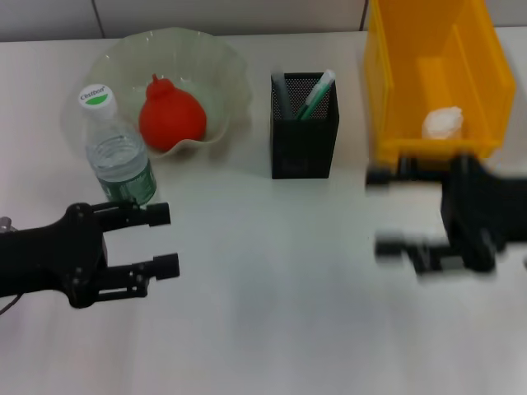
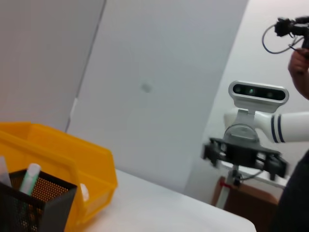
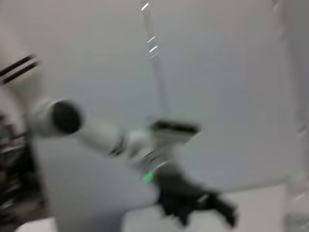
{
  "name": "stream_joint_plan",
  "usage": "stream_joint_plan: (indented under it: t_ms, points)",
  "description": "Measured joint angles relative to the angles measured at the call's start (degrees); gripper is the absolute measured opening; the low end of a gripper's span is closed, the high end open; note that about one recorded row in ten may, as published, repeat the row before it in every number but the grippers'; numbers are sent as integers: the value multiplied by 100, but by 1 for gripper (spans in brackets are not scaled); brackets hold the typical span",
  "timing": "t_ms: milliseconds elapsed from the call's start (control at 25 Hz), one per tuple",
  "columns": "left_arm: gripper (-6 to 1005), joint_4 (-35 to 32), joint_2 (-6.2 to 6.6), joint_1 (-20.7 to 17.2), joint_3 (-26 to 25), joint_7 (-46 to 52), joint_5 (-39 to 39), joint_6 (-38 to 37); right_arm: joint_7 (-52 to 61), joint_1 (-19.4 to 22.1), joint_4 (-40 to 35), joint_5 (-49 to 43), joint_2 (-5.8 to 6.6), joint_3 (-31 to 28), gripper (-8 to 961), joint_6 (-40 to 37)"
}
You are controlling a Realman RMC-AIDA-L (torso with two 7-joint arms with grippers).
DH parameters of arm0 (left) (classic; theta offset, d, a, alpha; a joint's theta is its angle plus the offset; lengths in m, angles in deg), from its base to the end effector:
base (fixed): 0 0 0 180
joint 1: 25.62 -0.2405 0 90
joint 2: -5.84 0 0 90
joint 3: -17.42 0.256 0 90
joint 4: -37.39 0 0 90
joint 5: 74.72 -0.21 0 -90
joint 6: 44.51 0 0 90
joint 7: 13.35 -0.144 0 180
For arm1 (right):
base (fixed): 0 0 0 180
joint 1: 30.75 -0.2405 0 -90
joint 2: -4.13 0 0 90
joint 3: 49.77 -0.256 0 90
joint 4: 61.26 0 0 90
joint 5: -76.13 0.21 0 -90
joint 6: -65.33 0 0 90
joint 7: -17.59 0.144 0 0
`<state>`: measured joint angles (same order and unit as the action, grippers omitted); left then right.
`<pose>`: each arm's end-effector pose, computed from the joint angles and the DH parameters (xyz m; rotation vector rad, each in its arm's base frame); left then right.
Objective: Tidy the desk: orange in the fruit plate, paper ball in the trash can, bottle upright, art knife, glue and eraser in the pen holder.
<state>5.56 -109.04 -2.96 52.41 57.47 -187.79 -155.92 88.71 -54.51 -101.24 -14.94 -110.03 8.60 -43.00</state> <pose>-0.2868 0.2531 0.0292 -2.8300 -0.5757 -1.0362 0.2328 0.2775 0.0269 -2.9237 0.2034 1.1164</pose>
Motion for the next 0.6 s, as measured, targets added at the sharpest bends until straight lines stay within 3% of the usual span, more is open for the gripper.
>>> stream_joint_plan:
  t_ms: [40,240,600]
  points:
    - [743,-32,32,2,53,18,-20,-20,4,-13,20,-388,-3,-77,741,-237]
    - [743,-62,105,-2,116,48,-40,-71,3,19,51,-644,-119,-102,741,-257]
    - [743,-97,71,101,223,54,-85,-126,2,41,288,-674,-176,-104,741,-238]
